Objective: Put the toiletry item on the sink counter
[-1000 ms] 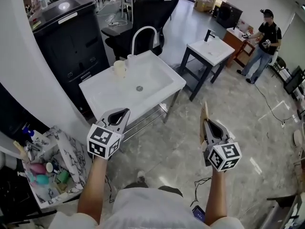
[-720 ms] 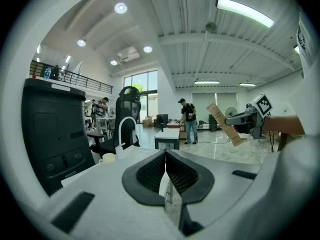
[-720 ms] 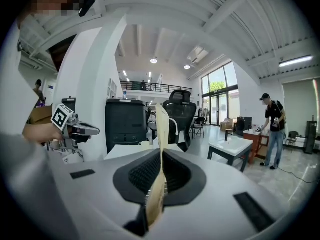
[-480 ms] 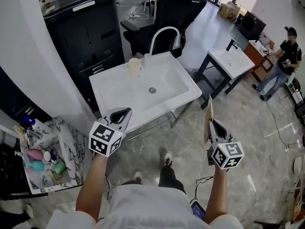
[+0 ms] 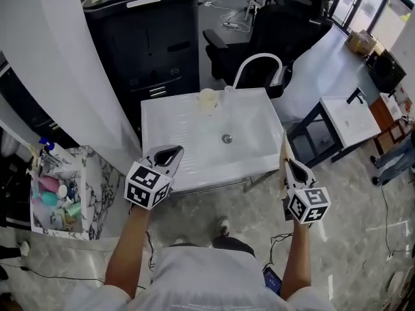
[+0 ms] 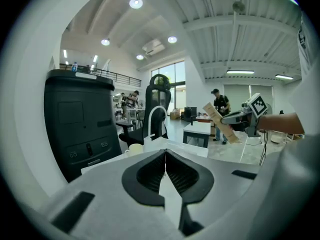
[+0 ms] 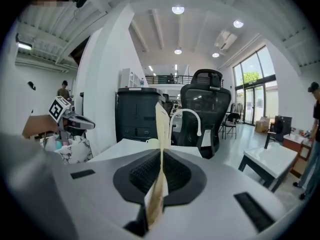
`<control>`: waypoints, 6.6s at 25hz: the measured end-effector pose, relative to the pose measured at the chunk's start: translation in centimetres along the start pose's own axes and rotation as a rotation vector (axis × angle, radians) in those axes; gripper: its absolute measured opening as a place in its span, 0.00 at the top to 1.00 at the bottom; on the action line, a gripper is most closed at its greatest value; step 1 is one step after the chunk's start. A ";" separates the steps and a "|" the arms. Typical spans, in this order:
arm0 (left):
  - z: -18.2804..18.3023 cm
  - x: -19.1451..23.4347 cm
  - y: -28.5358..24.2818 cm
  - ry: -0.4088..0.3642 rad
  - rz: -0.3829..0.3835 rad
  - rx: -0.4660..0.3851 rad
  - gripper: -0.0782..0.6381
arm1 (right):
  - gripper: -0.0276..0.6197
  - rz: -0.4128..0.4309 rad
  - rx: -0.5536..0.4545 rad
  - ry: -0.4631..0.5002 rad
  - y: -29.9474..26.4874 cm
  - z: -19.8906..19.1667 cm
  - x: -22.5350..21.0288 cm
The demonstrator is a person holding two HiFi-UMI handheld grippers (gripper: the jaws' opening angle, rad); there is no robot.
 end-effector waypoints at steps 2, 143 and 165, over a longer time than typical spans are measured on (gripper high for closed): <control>0.1 0.1 -1.4 0.022 0.035 0.007 0.88 | 0.94 0.027 0.009 0.003 -1.7 0.0 -2.2; 14.2 13.3 -6.8 -0.066 0.287 -0.245 0.88 | 0.96 0.246 -0.191 0.305 -22.9 18.9 -1.3; 12.9 13.2 -7.7 -0.065 0.287 -0.205 0.88 | 0.96 0.255 -0.151 0.317 -24.3 17.7 -1.7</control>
Point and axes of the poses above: the fingertips, and each gripper's own axes: y backward along the fingers, x to its left, z out of its top, the point moved 7 cm from there along y, backward along the fingers, and after that the axes turned 11 degrees about z, right-handed, at the moved point
